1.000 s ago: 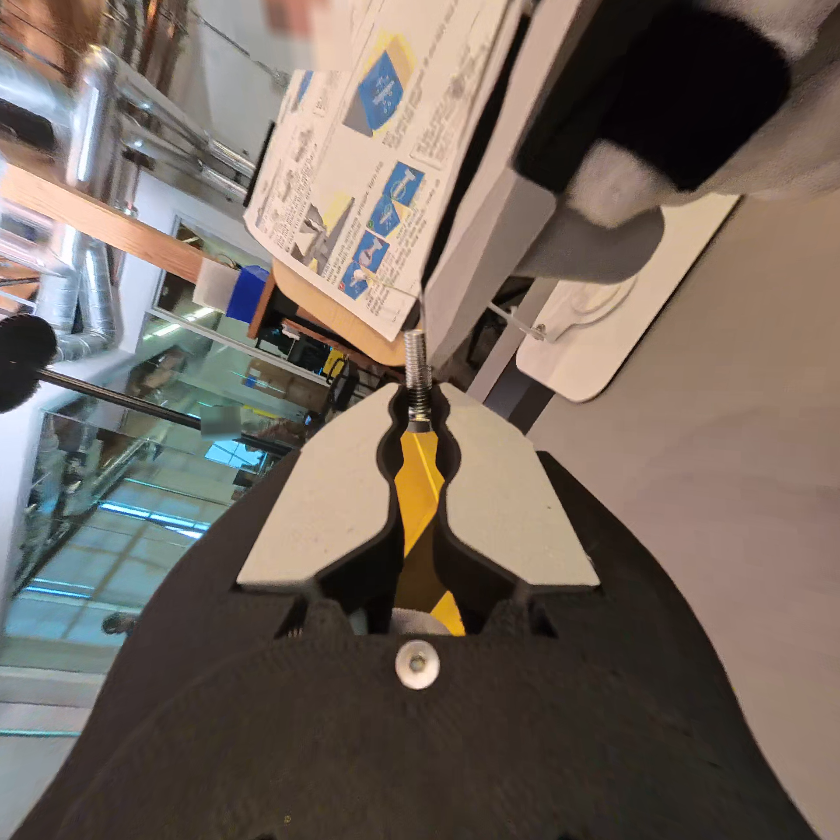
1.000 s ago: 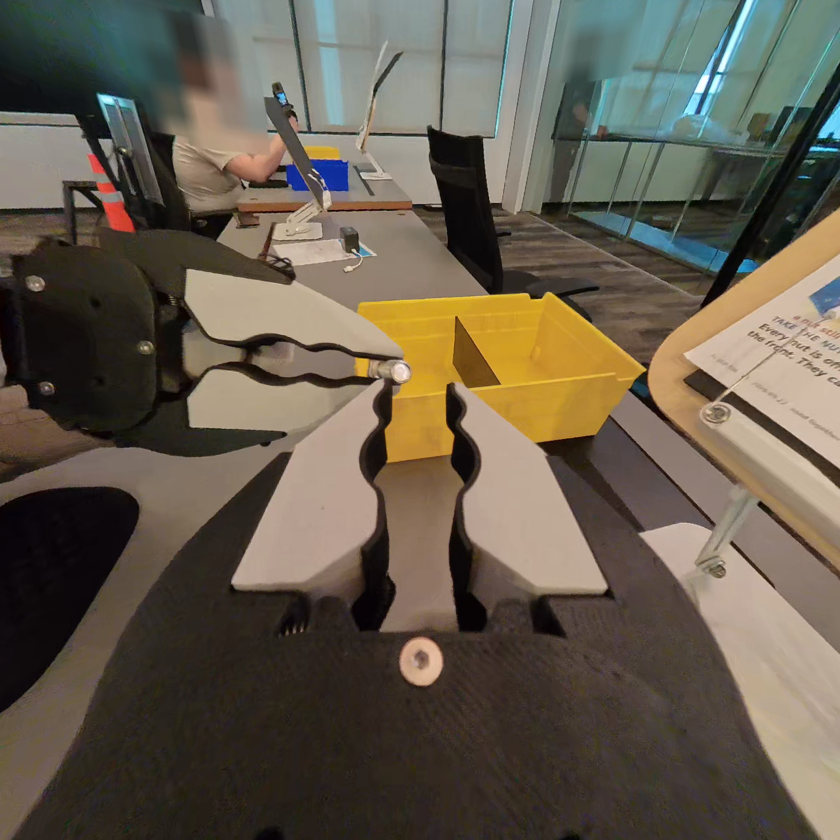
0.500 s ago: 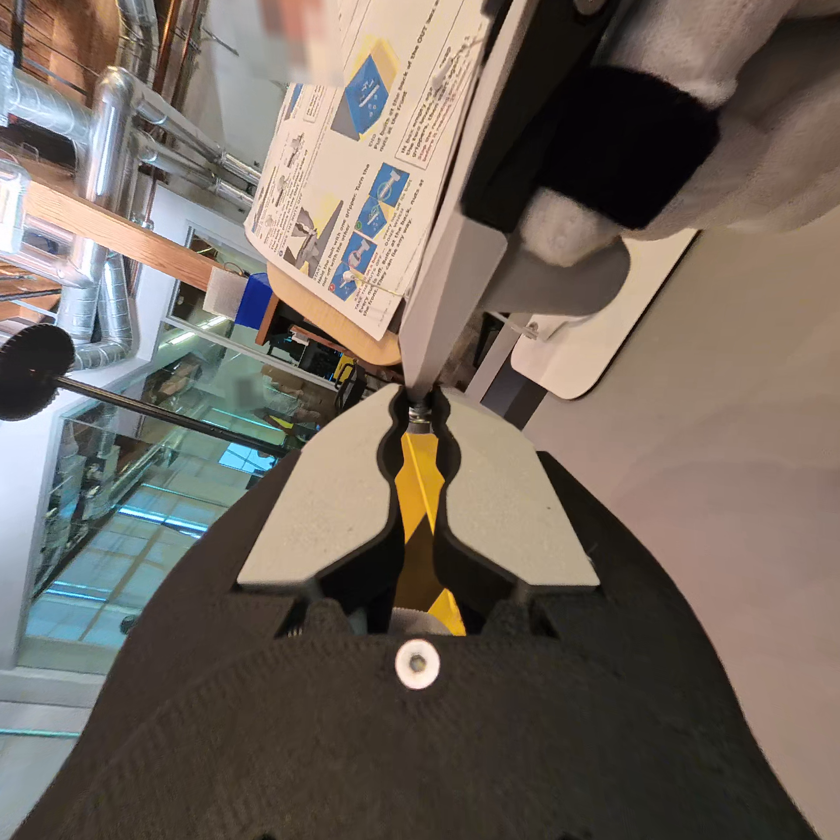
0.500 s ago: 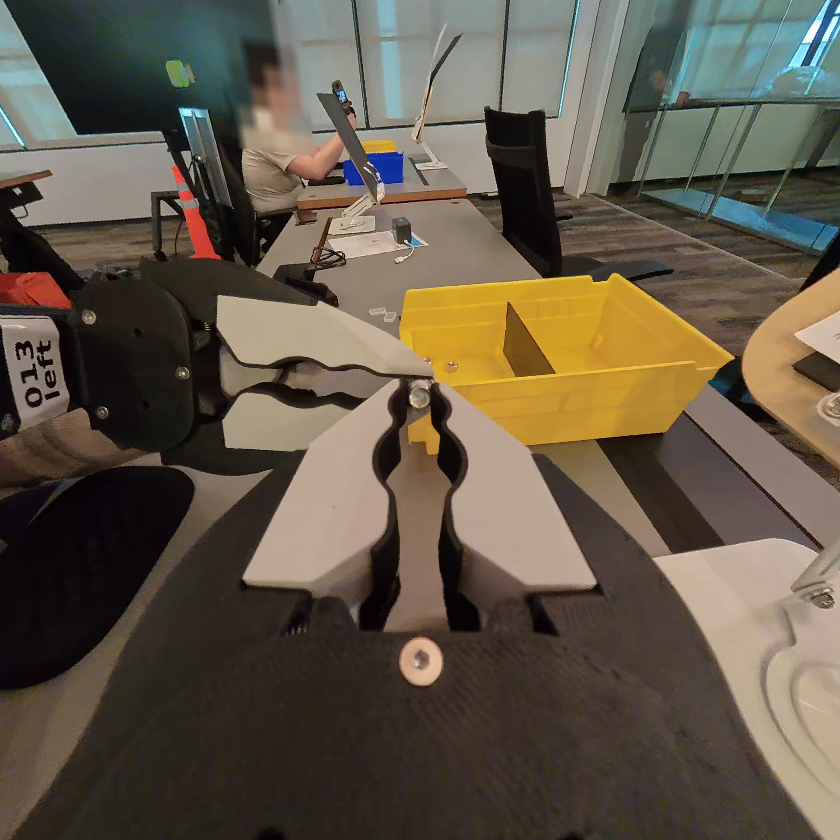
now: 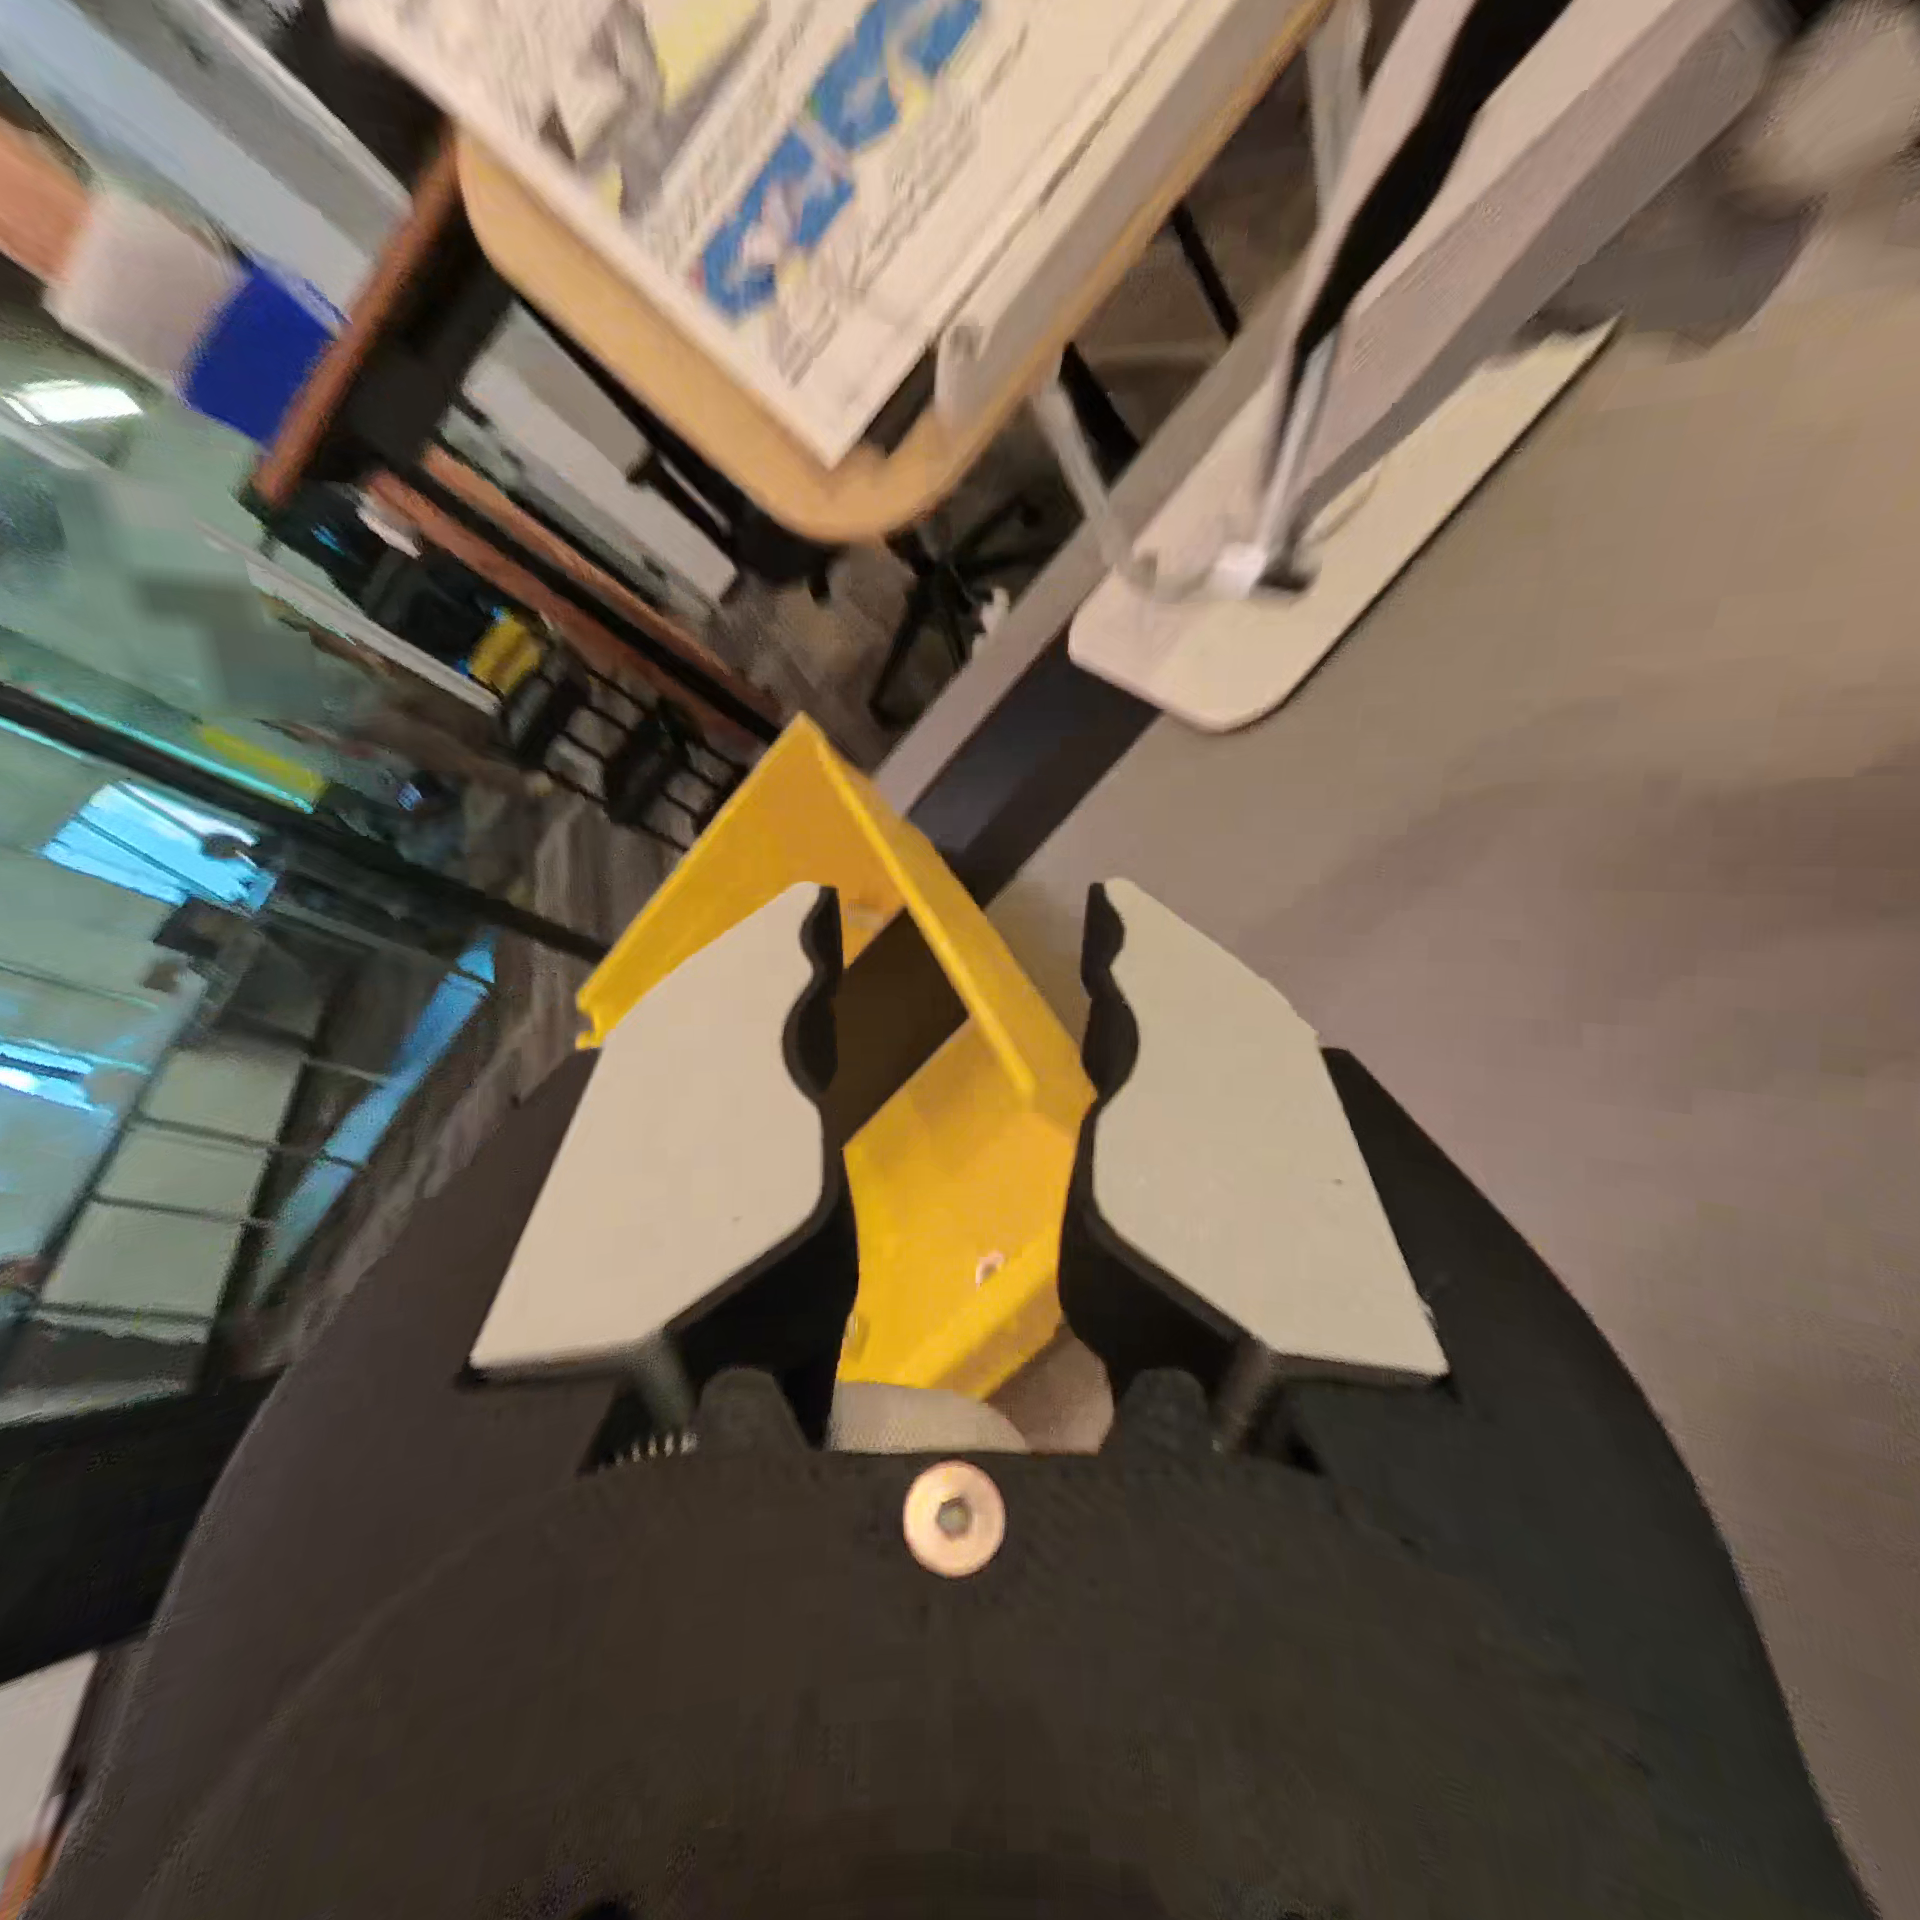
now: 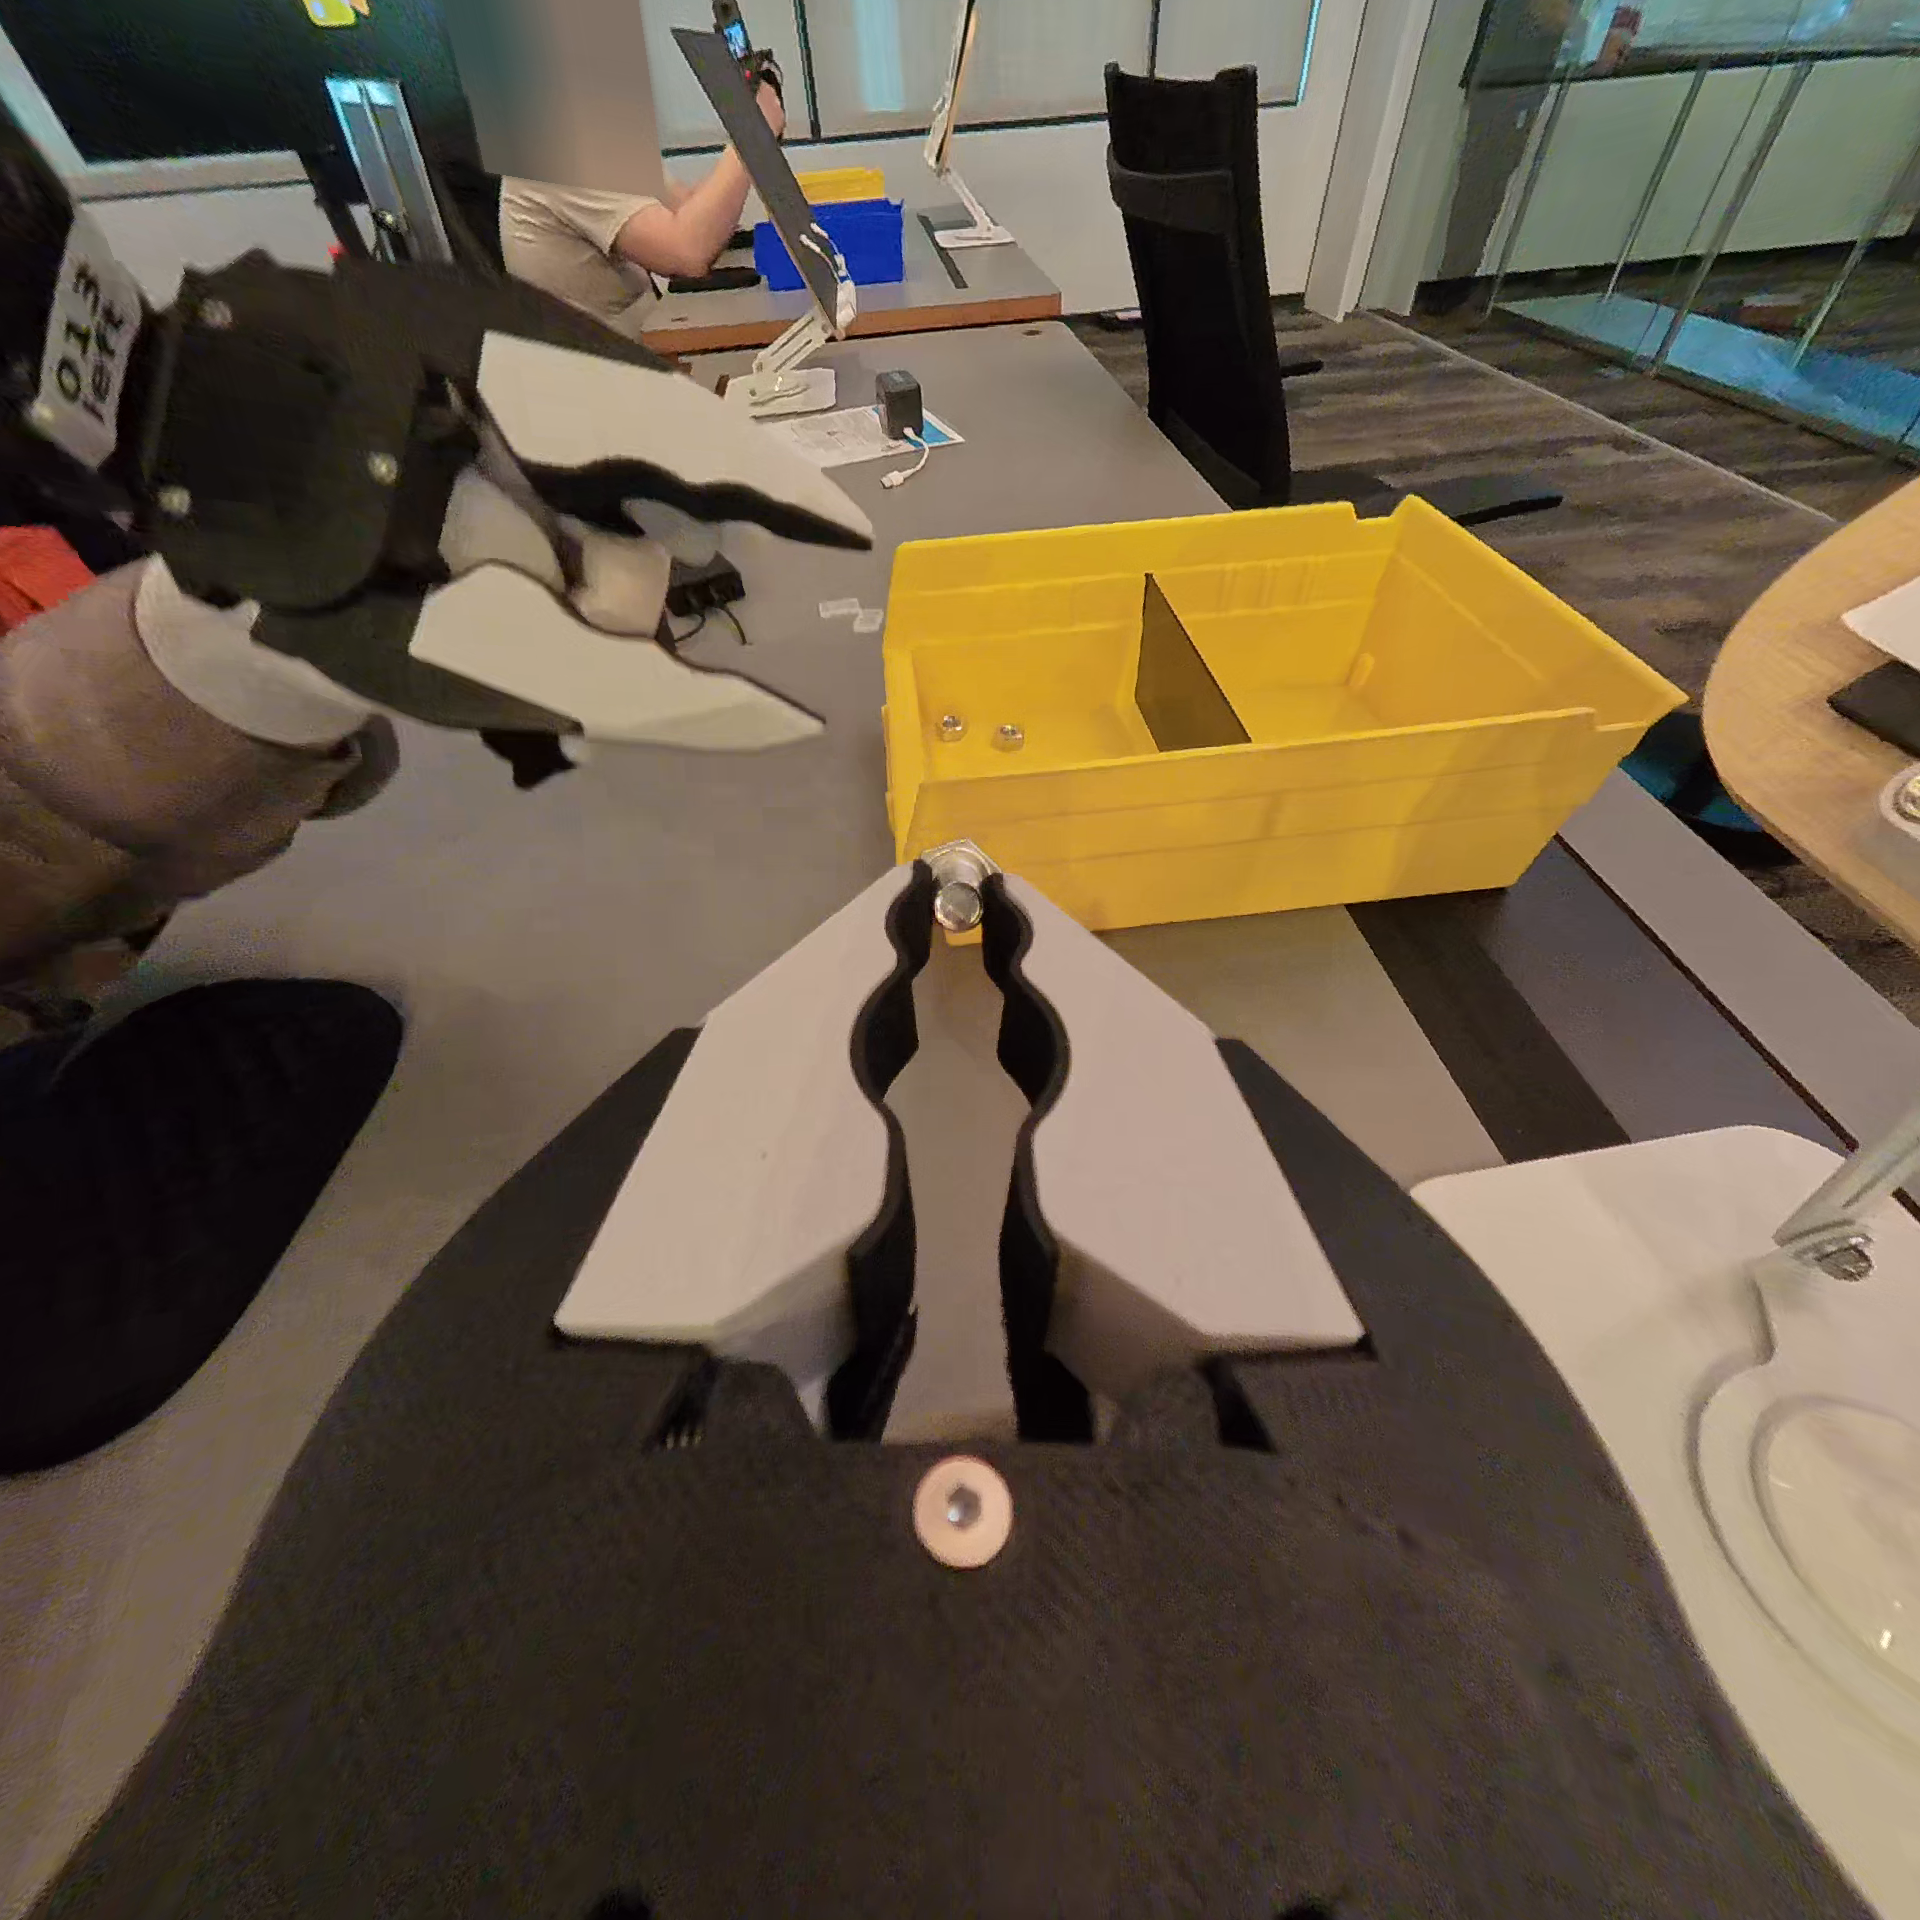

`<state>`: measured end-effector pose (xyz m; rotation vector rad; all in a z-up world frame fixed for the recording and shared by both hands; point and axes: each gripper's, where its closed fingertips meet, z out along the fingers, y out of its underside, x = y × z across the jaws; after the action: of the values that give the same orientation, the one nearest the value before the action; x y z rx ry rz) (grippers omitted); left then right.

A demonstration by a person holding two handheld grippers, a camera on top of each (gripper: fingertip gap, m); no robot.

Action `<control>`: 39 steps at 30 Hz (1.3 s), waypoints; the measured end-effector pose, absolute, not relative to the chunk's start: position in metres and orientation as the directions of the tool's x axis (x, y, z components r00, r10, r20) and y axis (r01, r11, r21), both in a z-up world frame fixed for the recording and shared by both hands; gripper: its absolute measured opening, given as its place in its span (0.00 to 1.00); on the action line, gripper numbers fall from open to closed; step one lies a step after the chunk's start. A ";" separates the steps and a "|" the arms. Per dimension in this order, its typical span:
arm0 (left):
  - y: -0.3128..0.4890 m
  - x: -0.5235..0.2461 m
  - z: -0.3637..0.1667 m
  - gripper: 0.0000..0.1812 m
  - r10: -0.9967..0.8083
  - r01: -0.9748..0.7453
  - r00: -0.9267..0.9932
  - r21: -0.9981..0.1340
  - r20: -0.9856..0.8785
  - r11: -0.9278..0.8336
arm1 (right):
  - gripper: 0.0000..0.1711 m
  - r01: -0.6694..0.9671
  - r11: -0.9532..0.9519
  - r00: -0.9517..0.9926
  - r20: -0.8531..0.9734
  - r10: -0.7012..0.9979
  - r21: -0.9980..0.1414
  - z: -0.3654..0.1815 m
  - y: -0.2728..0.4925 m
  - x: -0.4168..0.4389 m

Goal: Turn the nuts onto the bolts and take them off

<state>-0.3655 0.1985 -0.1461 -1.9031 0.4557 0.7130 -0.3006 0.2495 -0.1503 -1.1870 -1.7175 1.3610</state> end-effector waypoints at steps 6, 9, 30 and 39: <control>0.177 -0.411 -0.152 0.20 -0.022 -0.521 0.800 -0.675 -0.600 -0.523 | 0.05 0.286 0.071 -0.404 -0.053 0.913 -0.956 -0.160 0.250 -0.297; 0.186 -0.390 -0.152 0.23 -0.064 -0.549 0.803 -0.694 -0.593 -0.466 | 0.05 0.289 0.070 -0.416 -0.060 0.907 -0.955 -0.159 0.246 -0.295; 0.172 -0.489 -0.270 0.17 -0.191 -0.203 0.976 -0.114 -0.107 -0.973 | 0.05 0.681 0.611 -0.645 0.064 0.761 -0.403 -0.306 0.231 -0.241; 0.163 -0.496 -0.311 0.19 -0.117 -0.128 0.991 0.193 0.068 -0.973 | 0.05 0.676 0.610 -0.648 0.061 0.759 -0.413 -0.305 0.229 -0.243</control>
<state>-0.4964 0.1634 -0.3111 -3.3324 0.2072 -0.0946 -0.2426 0.2292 -0.3055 -1.1809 -2.6070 0.5269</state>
